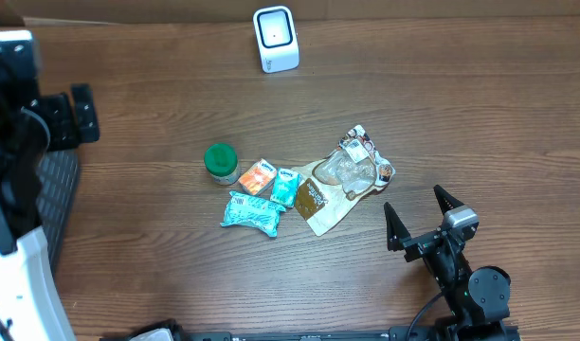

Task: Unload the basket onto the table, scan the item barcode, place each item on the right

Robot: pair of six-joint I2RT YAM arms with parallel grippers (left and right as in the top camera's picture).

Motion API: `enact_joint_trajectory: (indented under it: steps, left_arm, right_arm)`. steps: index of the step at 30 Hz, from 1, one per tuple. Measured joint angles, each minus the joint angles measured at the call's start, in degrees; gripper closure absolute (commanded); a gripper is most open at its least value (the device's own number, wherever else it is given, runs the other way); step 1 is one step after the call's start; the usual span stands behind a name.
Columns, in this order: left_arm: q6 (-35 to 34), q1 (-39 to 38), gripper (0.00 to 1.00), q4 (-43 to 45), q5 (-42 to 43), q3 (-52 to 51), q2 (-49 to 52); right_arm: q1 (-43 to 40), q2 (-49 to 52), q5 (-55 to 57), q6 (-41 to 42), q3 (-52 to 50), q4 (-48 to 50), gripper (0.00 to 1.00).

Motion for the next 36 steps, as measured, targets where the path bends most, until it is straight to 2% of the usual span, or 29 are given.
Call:
enact_joint_trajectory:
  steps: [8, 17, 24, 36]
  left_arm:
    - [-3.02, 3.23, 0.00, -0.37, -5.22, 0.04, 0.52]
    - [6.03, 10.19, 0.00, 2.80, 3.17, 0.04, 7.23]
    - [7.63, 10.60, 0.00, 0.74, 4.44, 0.04, 12.33]
    - [7.80, 10.60, 0.00, -0.63, 4.42, 0.04, 13.53]
  right_arm:
    - [0.00, 0.00, 0.00, 0.00, 0.00, 0.00, 0.00]
    - [0.00, 0.00, 0.00, 0.00, 0.00, 0.00, 0.00]
    - [0.00, 0.00, 0.00, 0.00, 0.00, 0.00, 0.00]
    - [0.00, 0.00, -0.02, 0.00, 0.00, 0.02, 0.00]
